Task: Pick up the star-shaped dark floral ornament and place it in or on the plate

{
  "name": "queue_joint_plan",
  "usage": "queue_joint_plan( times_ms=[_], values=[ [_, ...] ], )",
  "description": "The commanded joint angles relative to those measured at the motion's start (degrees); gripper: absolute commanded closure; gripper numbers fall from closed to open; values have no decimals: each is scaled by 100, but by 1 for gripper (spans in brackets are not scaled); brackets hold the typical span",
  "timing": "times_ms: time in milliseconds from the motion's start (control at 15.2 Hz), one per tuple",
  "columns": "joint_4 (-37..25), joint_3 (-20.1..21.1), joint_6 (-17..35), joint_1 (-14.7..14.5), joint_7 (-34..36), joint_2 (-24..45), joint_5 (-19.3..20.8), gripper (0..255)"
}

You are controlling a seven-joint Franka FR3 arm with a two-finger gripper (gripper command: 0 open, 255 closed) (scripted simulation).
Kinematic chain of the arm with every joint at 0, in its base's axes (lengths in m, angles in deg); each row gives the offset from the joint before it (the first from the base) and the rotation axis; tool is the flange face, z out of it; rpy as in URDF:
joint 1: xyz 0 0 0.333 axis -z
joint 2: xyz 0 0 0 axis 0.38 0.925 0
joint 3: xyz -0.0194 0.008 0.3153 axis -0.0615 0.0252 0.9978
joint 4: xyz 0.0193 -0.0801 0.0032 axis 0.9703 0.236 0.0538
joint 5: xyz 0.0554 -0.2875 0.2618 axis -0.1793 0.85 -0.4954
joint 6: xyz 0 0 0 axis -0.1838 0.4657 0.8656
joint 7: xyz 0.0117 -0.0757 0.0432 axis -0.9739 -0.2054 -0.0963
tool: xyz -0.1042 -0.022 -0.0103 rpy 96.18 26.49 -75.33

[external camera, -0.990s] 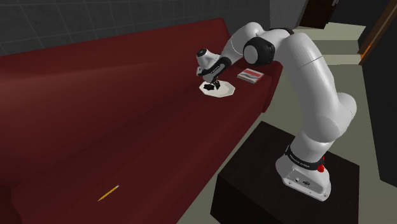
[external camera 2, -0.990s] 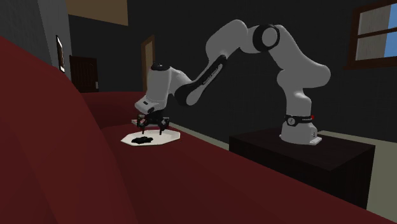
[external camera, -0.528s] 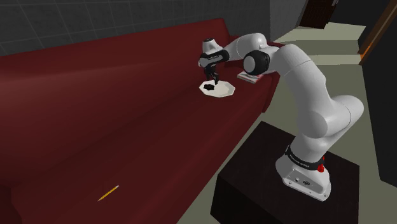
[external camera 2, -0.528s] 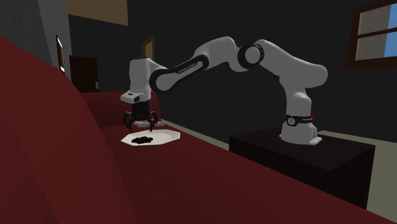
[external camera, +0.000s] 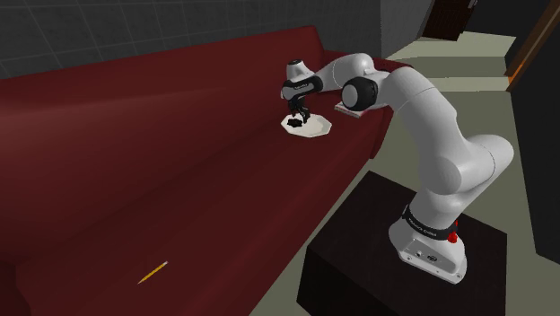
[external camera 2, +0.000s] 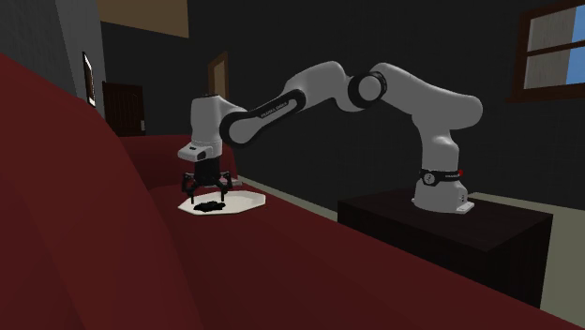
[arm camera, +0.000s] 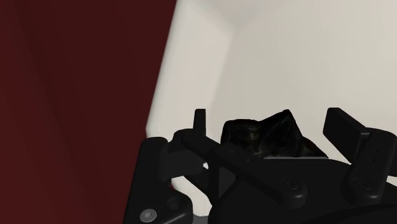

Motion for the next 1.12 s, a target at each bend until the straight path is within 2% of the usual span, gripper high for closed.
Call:
queue_joint_plan(
  times_ms=[0,198,264,1056],
  values=[
    [-17,0,-2,1,-3,14,-1,0],
    [-17,0,-2,1,-3,14,-1,0],
    [-17,0,-1,1,-2,13,-1,255],
    [40,8,-102,2,-26,-146,-7,255]
  ],
)
